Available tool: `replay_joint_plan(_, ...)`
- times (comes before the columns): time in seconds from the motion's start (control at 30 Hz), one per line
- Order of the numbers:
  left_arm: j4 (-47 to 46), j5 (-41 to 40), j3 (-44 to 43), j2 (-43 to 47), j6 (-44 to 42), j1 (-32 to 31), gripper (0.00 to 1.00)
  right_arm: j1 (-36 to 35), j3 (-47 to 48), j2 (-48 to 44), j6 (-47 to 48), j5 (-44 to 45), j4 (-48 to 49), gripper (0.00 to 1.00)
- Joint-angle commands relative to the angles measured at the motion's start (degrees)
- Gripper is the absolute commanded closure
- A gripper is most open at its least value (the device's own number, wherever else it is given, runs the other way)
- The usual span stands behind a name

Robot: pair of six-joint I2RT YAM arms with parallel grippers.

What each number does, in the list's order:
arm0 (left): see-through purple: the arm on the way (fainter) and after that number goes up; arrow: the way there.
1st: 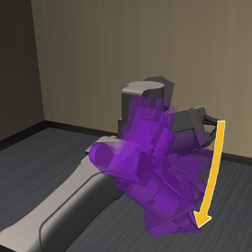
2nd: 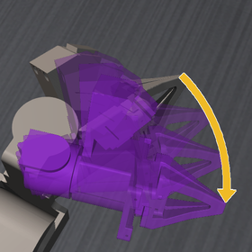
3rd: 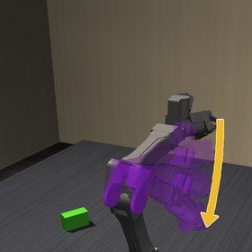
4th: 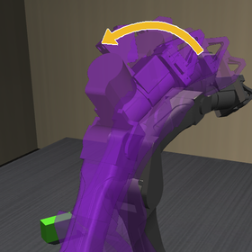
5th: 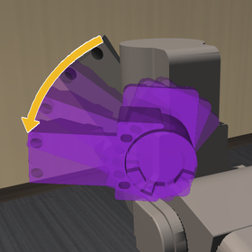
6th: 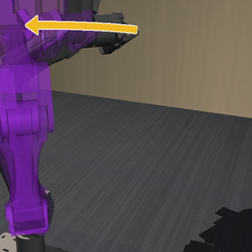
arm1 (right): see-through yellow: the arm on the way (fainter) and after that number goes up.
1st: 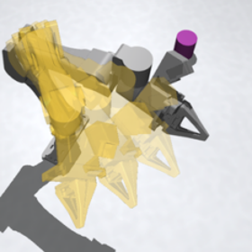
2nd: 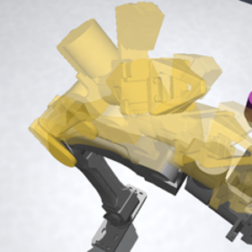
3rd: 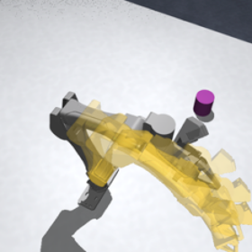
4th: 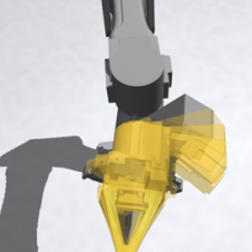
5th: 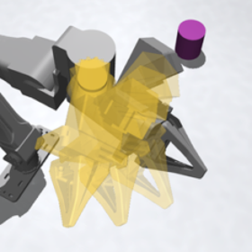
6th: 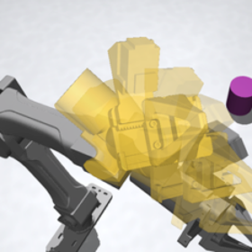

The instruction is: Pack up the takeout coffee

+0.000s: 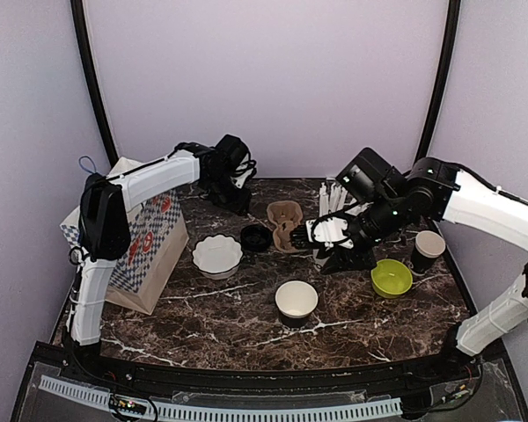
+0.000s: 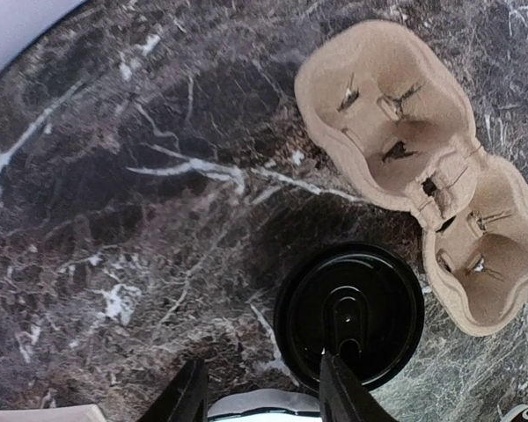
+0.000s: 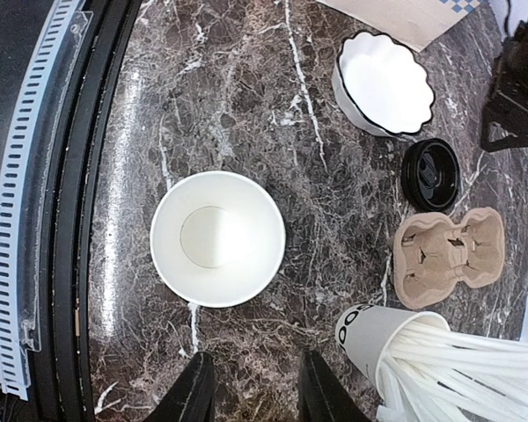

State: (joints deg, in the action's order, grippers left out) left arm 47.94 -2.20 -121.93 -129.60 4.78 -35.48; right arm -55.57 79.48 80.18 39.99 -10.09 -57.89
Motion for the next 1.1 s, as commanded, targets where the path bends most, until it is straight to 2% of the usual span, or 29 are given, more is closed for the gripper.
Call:
replay_joint_plan(0.0, 3.9, 5.78, -1.41, -3.26, 1.92, -0.08, 0.55, 2.12, -1.07, -1.61, -1.93, -2.65, 1.06, 0.68)
replay_joint_plan(0.27, 3.58, 5.37, -1.77, -6.8, 2.59, -0.11, 0.54, 2.59, -2.02, -1.21, -1.76, -2.55, 1.8, 0.69)
replay_joint_plan(0.43, 3.76, 4.41, -1.91, -7.53, 2.82, -0.11, 0.63, 2.65, -1.96, -0.82, -1.75, -2.65, 1.97, 0.69)
replay_joint_plan(0.67, 2.87, 4.1, -2.06, -7.6, 2.66, -0.11, 0.81, 2.61, -2.94, 0.03, -1.67, -1.65, 2.51, 0.69)
replay_joint_plan(0.9, 2.87, 4.7, -3.38, -7.6, 2.46, -0.11, 0.9, 2.63, -3.63, 0.59, -1.67, -0.92, 2.69, 0.69)
replay_joint_plan(1.07, 3.86, 4.79, -5.09, -6.81, 2.48, -0.11, 0.91, 2.65, -2.84, 0.62, -1.83, -0.97, 2.38, 0.7)
